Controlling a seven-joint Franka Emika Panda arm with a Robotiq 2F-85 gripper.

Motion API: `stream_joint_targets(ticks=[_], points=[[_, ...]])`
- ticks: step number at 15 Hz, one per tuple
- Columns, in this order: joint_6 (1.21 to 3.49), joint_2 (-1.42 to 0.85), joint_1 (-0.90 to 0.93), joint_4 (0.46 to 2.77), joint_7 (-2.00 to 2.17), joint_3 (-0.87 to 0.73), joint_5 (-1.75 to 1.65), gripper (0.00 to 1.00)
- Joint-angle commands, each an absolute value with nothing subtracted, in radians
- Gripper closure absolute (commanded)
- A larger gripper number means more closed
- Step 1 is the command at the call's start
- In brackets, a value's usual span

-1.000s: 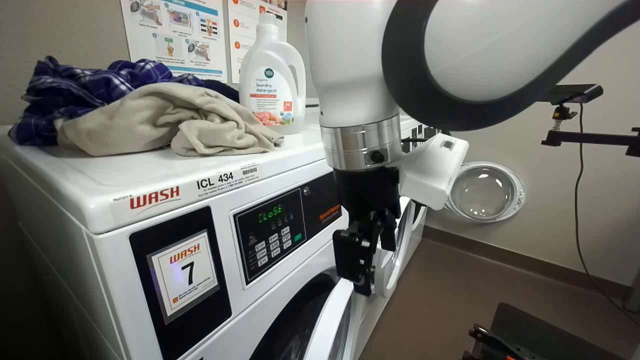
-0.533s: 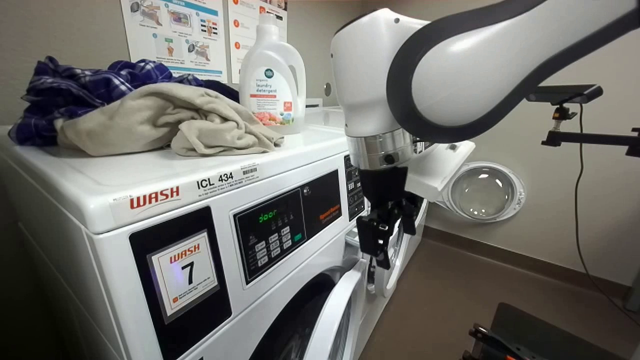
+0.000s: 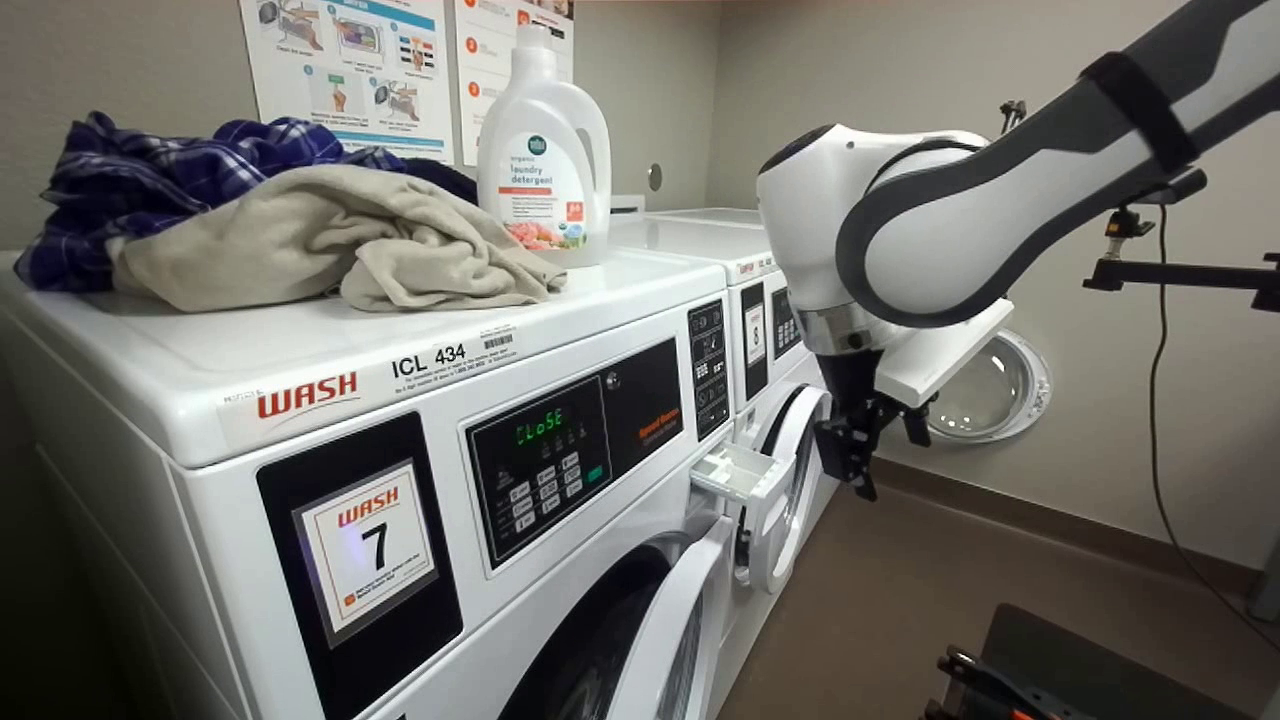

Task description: Close the washing machine drawer

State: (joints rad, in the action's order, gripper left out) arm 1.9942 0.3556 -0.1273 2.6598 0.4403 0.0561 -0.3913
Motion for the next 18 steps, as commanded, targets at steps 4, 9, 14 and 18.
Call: stream_joint_targets(ticks=[4,9,14,18], points=[[2.19,0.319,-0.253,2.76,0.66,0.009,-0.649,0.0],[2.363,0.208,-0.307,2.777,0.917,-0.044,-0.912,0.0],[2.447,0.074,-0.29,2.743,1.243,-0.119,-1.179,0.0],[2.448,-0.039,-0.254,2.681,1.472,-0.147,-1.325,0.0]])
